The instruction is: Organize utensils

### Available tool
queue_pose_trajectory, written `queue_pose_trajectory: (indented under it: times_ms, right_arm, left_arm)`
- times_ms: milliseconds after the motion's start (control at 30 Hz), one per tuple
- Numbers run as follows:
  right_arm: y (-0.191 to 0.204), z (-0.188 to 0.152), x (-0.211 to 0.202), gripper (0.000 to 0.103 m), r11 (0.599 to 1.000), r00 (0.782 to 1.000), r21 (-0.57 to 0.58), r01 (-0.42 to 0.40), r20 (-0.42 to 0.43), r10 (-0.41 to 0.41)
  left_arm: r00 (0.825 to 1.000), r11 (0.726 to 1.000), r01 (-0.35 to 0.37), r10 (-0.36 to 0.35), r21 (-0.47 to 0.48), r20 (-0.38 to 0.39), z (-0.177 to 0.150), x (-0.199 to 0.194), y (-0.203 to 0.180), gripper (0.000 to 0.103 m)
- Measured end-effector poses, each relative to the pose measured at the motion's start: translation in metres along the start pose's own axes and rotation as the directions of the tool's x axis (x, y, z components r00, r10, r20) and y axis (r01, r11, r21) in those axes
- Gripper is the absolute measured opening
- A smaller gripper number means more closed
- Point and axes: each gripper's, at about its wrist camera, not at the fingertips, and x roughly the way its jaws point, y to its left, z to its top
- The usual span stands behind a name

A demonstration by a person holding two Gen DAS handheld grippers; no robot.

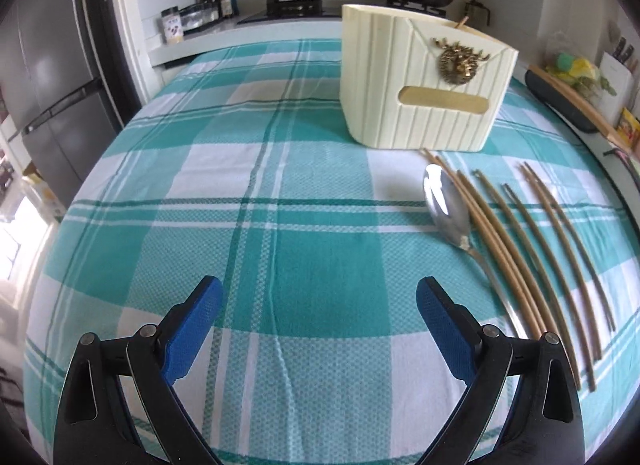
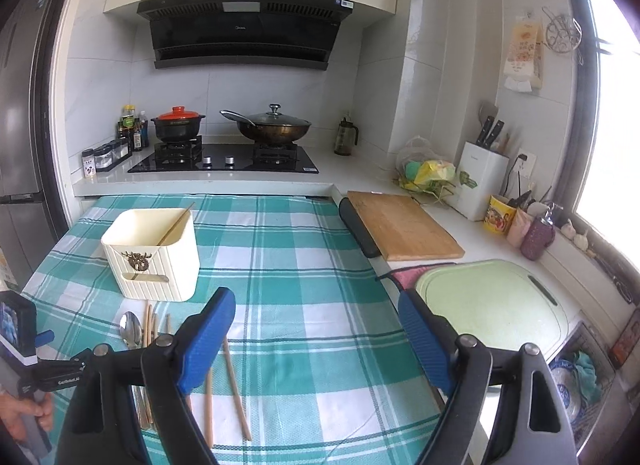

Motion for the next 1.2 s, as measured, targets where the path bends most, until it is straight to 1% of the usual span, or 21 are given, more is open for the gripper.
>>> queue_pose_trajectory:
  times_ms: [100,167,233,300,367,467,533,600,667,733,767,800,833,900,933,1000,1033,1100,1200]
  right_arm:
    - [-0.002,-0.009,0.013,0.085,0.999,0.999,0.026,-0.042,-0.025,0.043]
    - [-0.001,-0.015,0.026,0.085,0.995,0.994,0.038,-0.094,-0.048,0.096]
    - [0.001,-0.022,0.046,0.085,0.988,0.984,0.043,-0.15,-0.086,0.153]
    - [0.001,-0.035,0.071,0.085,0.981,0.973,0.049,-0.19,-0.126,0.195]
    - [-0.003,-0.052,0.101,0.085,0.981,0.965,0.052,-0.186,-0.176,0.192]
    - [-0.011,-0.082,0.142,0.085,0.988,0.96,0.018,-0.154,-0.235,0.154]
    - [-0.021,-0.1,0.167,0.085,0.988,0.949,0.036,-0.149,-0.275,0.153]
    - [-0.03,-0.112,0.184,0.085,0.987,0.942,0.063,-0.151,-0.294,0.163]
    - [-0.036,-0.121,0.197,0.085,0.988,0.941,0.067,-0.139,-0.301,0.153]
    - [-0.042,-0.127,0.206,0.085,0.985,0.939,0.081,-0.15,-0.302,0.168]
    - [-0.045,-0.129,0.212,0.085,0.981,0.925,0.105,-0.165,-0.329,0.191]
    - [-0.046,-0.13,0.214,0.087,0.977,0.919,0.118,-0.176,-0.336,0.206]
    - [-0.046,-0.129,0.213,0.09,0.974,0.919,0.121,-0.189,-0.329,0.219]
    - [-0.041,-0.13,0.216,0.097,0.973,0.91,0.102,-0.206,-0.346,0.229]
    - [-0.036,-0.131,0.218,0.103,0.975,0.905,0.076,-0.211,-0.362,0.224]
    - [-0.022,-0.132,0.22,0.103,0.984,0.909,-0.026,-0.177,-0.387,0.153]
    - [-0.021,-0.132,0.218,0.103,0.984,0.913,-0.033,-0.175,-0.379,0.149]
    - [-0.024,-0.132,0.218,0.103,0.983,0.908,-0.012,-0.186,-0.385,0.167]
    - [-0.028,-0.133,0.217,0.103,0.983,0.909,-0.017,-0.183,-0.385,0.162]
  left_arm:
    - [1.0,0.999,-0.024,0.024,-0.033,-0.017,-0.001,0.016,0.004,0.098]
    - [0.998,0.998,-0.039,0.037,-0.043,-0.056,-0.001,0.026,0.006,0.099]
    - [0.998,0.998,-0.038,0.036,-0.058,-0.046,0.001,0.025,0.008,0.099]
    - [0.997,0.997,-0.046,0.043,-0.056,-0.06,0.001,0.029,0.008,0.103]
    - [0.997,0.997,-0.045,0.042,-0.055,-0.059,0.001,0.028,0.008,0.103]
    - [0.997,0.998,-0.041,0.038,-0.057,-0.06,0.001,0.029,0.009,0.103]
    - [0.997,0.998,-0.04,0.037,-0.056,-0.06,0.001,0.03,0.009,0.103]
    - [0.998,0.998,-0.039,0.036,-0.057,-0.06,0.001,0.03,0.009,0.103]
    - [0.998,0.998,-0.039,0.036,-0.057,-0.06,0.001,0.03,0.009,0.103]
    - [0.998,0.998,-0.039,0.036,-0.057,-0.06,0.001,0.03,0.009,0.103]
    - [0.998,0.998,-0.039,0.036,-0.057,-0.06,0.001,0.03,0.009,0.103]
    - [0.998,0.998,-0.039,0.036,-0.057,-0.06,0.001,0.029,0.009,0.103]
    - [0.998,0.998,-0.039,0.036,-0.057,-0.06,0.001,0.029,0.009,0.103]
    - [0.998,0.998,-0.039,0.036,-0.057,-0.06,0.001,0.029,0.009,0.103]
    - [0.998,0.998,-0.039,0.036,-0.057,-0.06,0.001,0.03,0.009,0.103]
    - [0.998,0.998,-0.04,0.036,-0.057,-0.06,0.001,0.03,0.009,0.103]
    - [0.998,0.998,-0.039,0.035,-0.057,-0.06,0.001,0.03,0.009,0.103]
    - [0.998,0.998,-0.039,0.036,-0.057,-0.06,0.001,0.03,0.009,0.103]
    - [0.998,0.998,-0.039,0.035,-0.058,-0.06,0.001,0.03,0.009,0.103]
